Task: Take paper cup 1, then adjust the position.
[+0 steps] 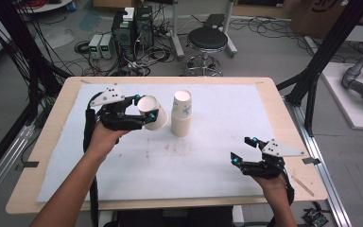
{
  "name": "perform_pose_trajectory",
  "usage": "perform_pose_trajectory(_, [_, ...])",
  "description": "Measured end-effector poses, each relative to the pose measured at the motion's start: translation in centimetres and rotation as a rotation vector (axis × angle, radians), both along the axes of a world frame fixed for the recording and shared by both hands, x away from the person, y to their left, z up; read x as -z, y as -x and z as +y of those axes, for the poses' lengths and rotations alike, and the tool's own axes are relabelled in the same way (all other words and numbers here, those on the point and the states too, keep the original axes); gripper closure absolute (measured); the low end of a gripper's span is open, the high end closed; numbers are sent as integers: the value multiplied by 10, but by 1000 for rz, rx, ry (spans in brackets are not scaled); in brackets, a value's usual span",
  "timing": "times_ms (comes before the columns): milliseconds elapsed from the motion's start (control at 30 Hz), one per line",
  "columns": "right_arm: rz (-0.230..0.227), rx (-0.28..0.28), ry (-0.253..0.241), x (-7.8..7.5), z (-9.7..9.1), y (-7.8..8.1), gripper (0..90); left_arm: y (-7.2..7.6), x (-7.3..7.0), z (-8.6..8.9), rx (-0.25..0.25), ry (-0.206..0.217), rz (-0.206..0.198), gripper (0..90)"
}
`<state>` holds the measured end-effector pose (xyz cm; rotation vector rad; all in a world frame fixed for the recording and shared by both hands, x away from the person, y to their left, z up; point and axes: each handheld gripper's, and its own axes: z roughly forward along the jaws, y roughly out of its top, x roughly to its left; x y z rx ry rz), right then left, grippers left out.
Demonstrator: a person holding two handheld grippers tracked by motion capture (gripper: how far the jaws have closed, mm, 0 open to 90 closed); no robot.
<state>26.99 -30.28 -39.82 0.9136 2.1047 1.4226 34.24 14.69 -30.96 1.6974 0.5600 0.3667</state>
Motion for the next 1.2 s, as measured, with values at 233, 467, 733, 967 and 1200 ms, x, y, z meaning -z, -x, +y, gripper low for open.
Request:
perform_pose_trajectory(233, [41, -38, 4, 2, 8, -4, 197, 7, 24, -4, 27, -15, 33, 341])
perform_pose_trajectory(467, [28, -127, 2, -8, 27, -8, 196, 14, 34, -9, 63, -14, 55, 338])
perform_pose_trajectory(733, [48, -240, 8, -14, 54, -19, 196, 18, 40, -14, 111, -13, 65, 339])
perform_pose_trajectory(967, [59, -320, 11, -15, 74, -27, 196, 23, 50, -20, 132, -19, 66, 338])
perform_pose_trajectory(1200, [61, -379, 12, -13, 88, -26, 197, 30, 54, -29, 170, -9, 73, 339])
